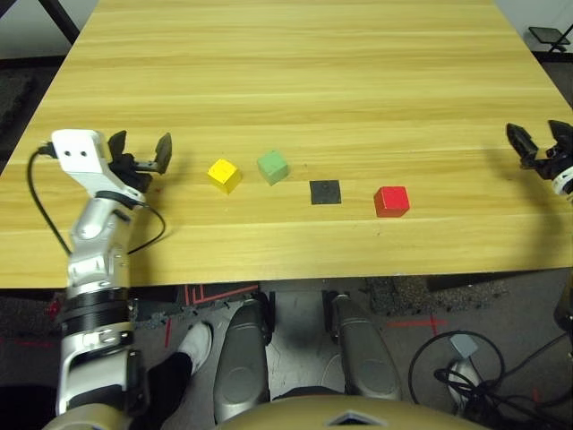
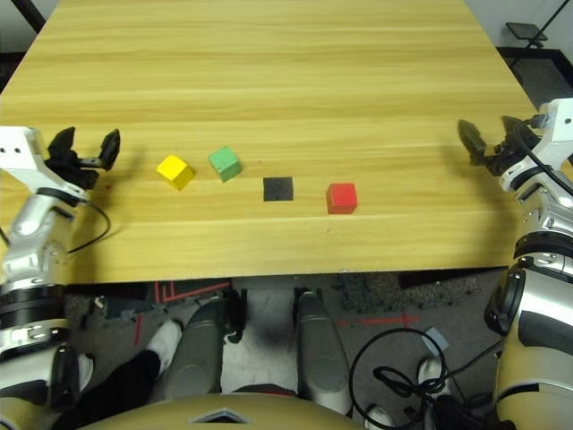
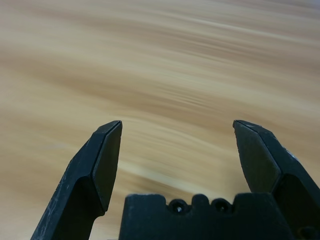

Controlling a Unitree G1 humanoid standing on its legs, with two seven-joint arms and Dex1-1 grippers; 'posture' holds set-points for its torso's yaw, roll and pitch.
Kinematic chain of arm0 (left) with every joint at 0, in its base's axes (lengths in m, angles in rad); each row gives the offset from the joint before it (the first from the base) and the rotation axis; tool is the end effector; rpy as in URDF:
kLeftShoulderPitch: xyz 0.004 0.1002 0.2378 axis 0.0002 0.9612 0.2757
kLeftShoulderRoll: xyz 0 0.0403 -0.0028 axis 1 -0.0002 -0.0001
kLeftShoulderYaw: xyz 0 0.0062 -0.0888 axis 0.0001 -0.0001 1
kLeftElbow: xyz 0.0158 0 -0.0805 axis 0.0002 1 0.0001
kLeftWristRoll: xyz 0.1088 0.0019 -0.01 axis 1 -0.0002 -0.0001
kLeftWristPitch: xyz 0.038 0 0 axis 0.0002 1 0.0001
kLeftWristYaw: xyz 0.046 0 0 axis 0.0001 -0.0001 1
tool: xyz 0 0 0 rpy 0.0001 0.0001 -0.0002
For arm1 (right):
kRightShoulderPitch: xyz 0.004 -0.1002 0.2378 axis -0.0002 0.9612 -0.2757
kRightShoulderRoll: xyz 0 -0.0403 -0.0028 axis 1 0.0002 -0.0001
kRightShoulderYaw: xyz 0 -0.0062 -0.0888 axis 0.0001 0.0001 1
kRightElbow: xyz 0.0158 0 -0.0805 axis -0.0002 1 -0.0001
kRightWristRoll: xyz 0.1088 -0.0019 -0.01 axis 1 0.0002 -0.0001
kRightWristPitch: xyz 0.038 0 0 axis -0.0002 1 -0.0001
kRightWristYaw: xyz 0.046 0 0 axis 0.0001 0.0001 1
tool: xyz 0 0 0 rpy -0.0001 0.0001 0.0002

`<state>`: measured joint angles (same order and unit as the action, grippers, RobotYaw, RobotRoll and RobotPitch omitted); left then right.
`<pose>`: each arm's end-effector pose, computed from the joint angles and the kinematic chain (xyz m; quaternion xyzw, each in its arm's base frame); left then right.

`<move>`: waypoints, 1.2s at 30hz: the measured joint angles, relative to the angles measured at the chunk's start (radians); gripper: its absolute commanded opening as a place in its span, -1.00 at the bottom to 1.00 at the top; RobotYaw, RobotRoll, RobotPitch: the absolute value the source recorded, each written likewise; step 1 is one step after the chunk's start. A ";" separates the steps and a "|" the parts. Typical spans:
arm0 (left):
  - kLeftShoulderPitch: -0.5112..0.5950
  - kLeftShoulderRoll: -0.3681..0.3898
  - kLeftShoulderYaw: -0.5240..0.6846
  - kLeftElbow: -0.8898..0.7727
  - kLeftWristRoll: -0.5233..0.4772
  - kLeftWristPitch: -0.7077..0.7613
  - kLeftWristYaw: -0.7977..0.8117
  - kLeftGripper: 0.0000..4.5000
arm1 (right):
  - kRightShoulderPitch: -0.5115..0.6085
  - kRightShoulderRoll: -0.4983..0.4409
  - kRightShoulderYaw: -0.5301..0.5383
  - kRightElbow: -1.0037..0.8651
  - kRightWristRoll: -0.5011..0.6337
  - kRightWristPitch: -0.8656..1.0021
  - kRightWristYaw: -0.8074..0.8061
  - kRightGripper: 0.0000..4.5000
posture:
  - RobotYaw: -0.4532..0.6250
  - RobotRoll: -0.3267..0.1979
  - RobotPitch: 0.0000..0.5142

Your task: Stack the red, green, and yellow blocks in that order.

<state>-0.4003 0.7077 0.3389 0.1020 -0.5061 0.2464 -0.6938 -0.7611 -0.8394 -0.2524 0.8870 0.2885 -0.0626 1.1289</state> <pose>0.2503 0.3052 0.2084 0.0784 -0.1058 -0.2091 0.9690 0.2791 -0.3646 0.2049 -0.1315 -0.0173 0.2761 0.9519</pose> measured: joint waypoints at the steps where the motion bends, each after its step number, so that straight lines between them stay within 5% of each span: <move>1: -0.003 0.038 -0.015 -0.022 -0.024 0.029 -0.071 0.99 | 0.024 -0.009 0.029 -0.079 0.004 0.037 0.074 1.00 | -0.03 0.05 -0.06; 6: -0.006 0.147 -0.115 -0.103 -0.061 0.146 -0.288 0.99 | 0.080 -0.014 0.139 -0.316 0.031 0.174 0.290 1.00 | 0.00 0.01 -0.09; 14: -0.021 0.153 -0.256 -0.200 -0.046 0.217 -0.397 0.99 | 0.038 -0.038 0.266 -0.457 0.029 0.203 0.454 1.00 | 0.08 -0.02 -0.11; 23: -0.027 0.140 -0.335 -0.240 -0.009 0.237 -0.411 0.99 | 0.006 -0.039 0.396 -0.459 -0.044 0.110 0.478 1.00 | 0.16 -0.01 -0.10; 36: -0.043 0.119 -0.334 -0.250 0.012 0.246 -0.375 0.99 | 0.017 0.037 0.446 -0.451 -0.124 0.065 0.463 1.00 | 0.25 0.03 -0.05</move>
<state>-0.4431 0.8269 0.0051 -0.1483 -0.4945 0.4919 -1.0691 -0.7442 -0.8025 0.1939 0.4365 0.1647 0.0025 1.5917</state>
